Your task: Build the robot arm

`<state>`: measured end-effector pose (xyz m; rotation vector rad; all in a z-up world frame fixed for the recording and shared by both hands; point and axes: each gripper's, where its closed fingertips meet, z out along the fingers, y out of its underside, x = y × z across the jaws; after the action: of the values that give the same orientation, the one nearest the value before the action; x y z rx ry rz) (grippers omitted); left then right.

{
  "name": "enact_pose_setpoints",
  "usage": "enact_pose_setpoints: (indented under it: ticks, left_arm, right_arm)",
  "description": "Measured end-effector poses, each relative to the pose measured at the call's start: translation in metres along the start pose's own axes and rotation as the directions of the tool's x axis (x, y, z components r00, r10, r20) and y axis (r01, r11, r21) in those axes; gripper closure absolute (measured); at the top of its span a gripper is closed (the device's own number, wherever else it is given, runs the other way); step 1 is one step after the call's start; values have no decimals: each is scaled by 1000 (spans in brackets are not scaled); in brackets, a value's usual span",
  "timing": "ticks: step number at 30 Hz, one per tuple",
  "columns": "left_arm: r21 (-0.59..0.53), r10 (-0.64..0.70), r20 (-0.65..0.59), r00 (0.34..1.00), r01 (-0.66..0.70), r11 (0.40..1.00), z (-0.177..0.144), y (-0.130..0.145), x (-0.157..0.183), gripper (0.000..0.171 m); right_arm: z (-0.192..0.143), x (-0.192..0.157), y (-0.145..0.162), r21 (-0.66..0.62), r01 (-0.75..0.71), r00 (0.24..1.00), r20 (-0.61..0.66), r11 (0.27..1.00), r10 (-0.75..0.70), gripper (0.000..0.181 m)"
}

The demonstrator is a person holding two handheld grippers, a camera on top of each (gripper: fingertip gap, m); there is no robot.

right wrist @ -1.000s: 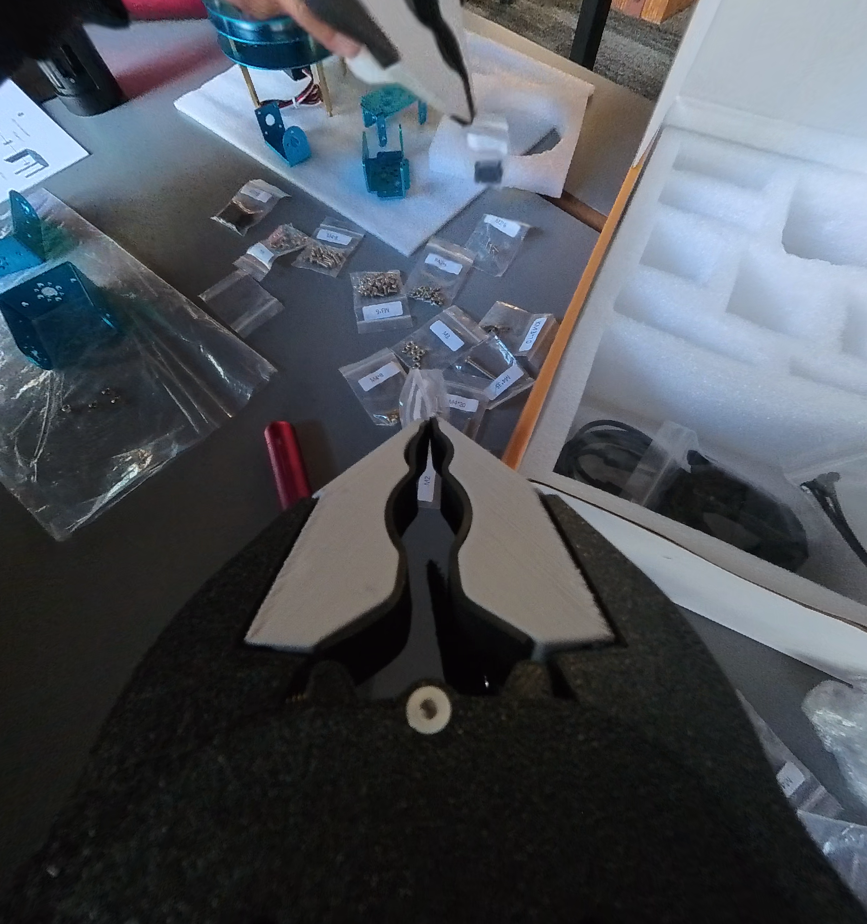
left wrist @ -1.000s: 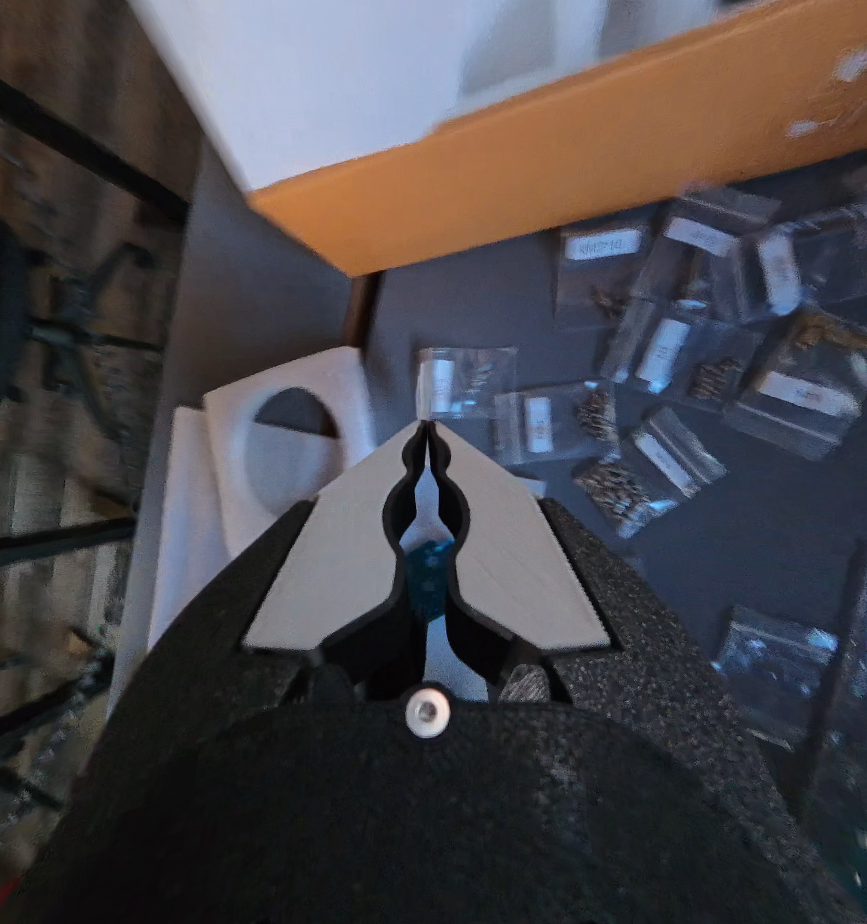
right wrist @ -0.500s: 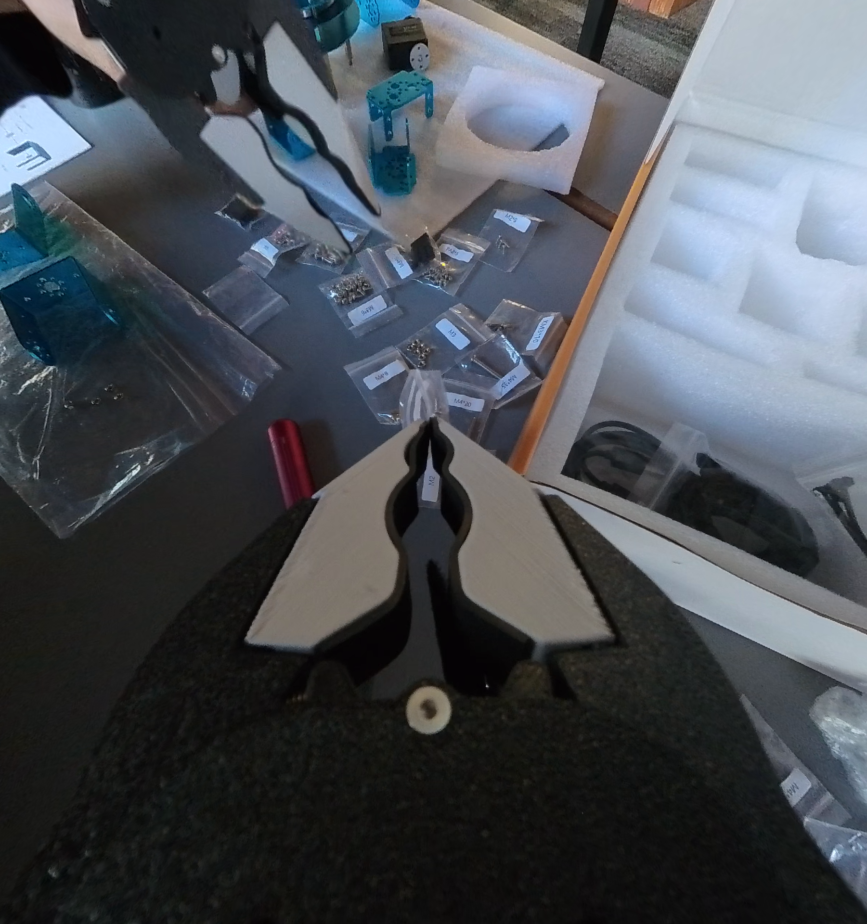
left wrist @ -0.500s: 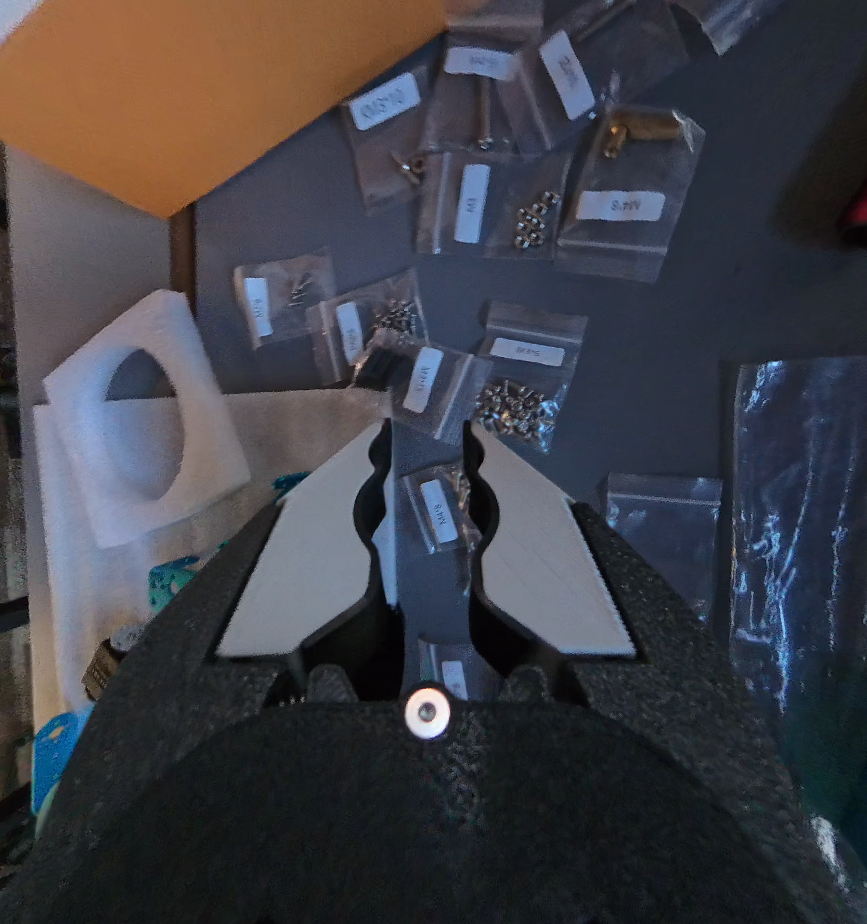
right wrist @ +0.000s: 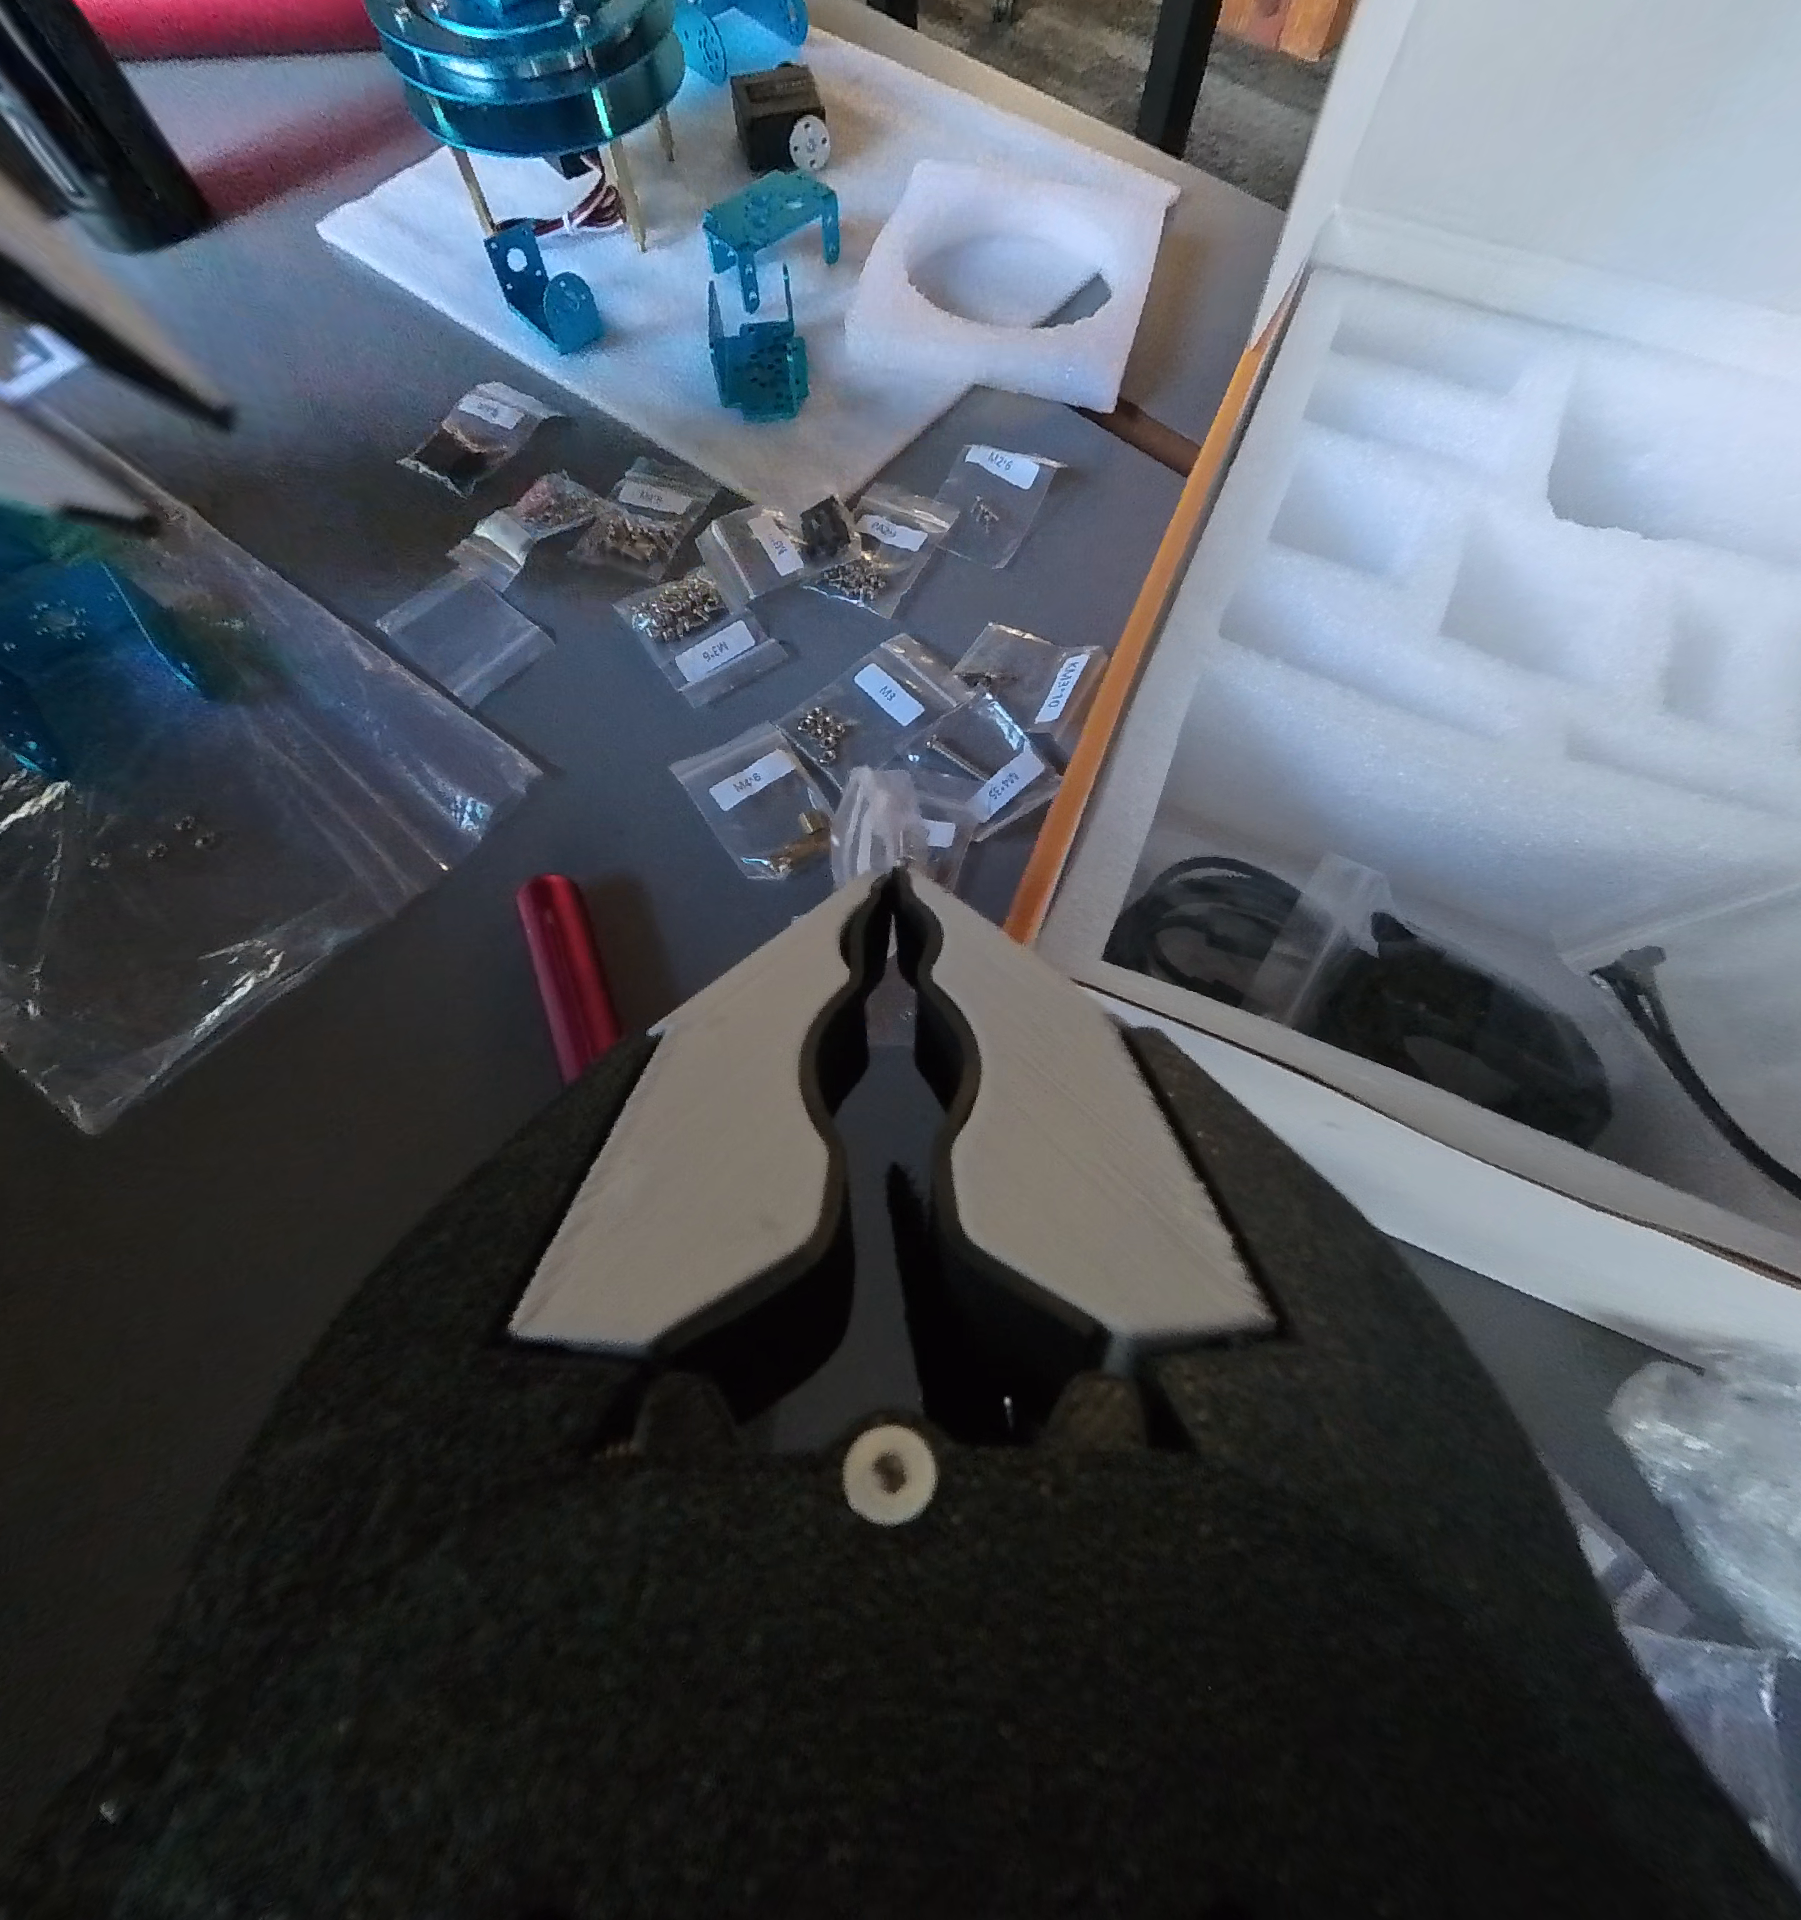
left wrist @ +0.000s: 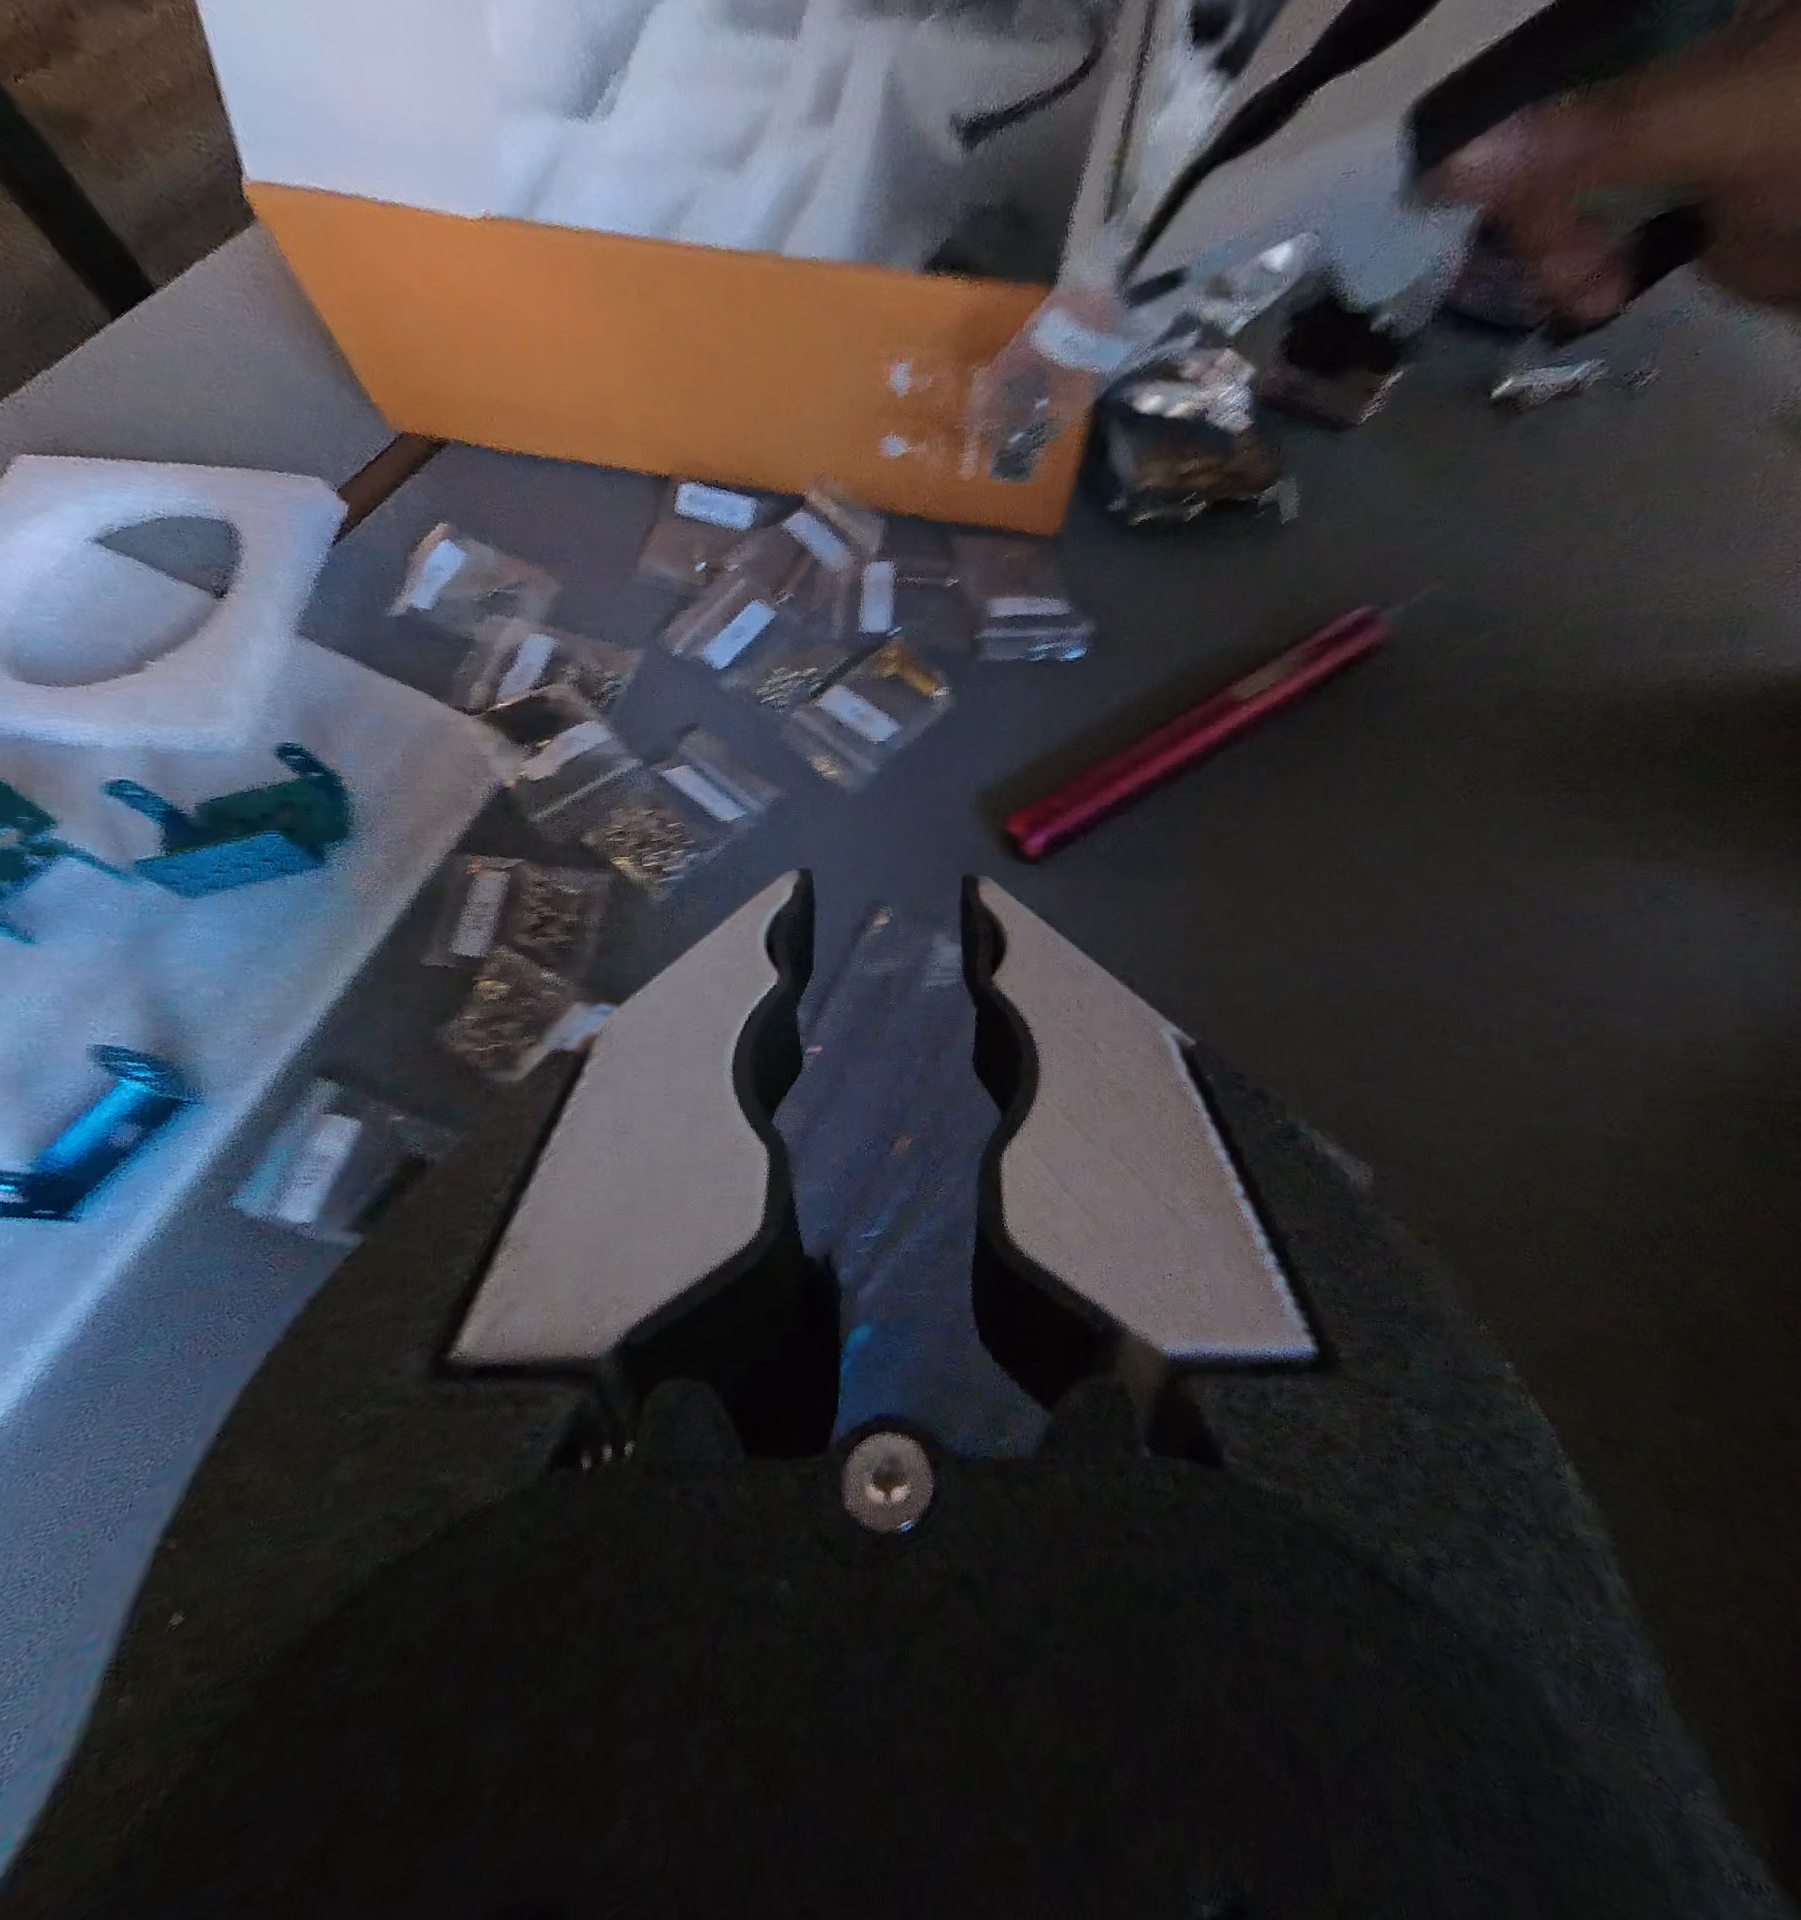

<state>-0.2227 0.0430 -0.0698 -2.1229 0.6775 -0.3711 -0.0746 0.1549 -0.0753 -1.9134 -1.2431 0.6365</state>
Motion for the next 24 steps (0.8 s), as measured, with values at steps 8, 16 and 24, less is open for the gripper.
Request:
enact_pose_setpoints:
  ticks: [8, 16, 24]
  left_arm:
    - [137, -33, 98, 995, 19, 990, 17, -17, 59, 144]
    - [173, -84, 134, 987, 60, 983, 48, -14, 89, 142]
    - [198, -25, 79, 997, 9, 980, 65, -11, 122, 140]
  right_arm:
    - [-34, 20, -10, 88, -16, 1000, -25, 996, 19, 181]
    - [-62, 43, -18, 191, -34, 996, -73, 981, 48, 181]
    - [-131, 53, 13, 171, -17, 997, -65, 985, 29, 181]
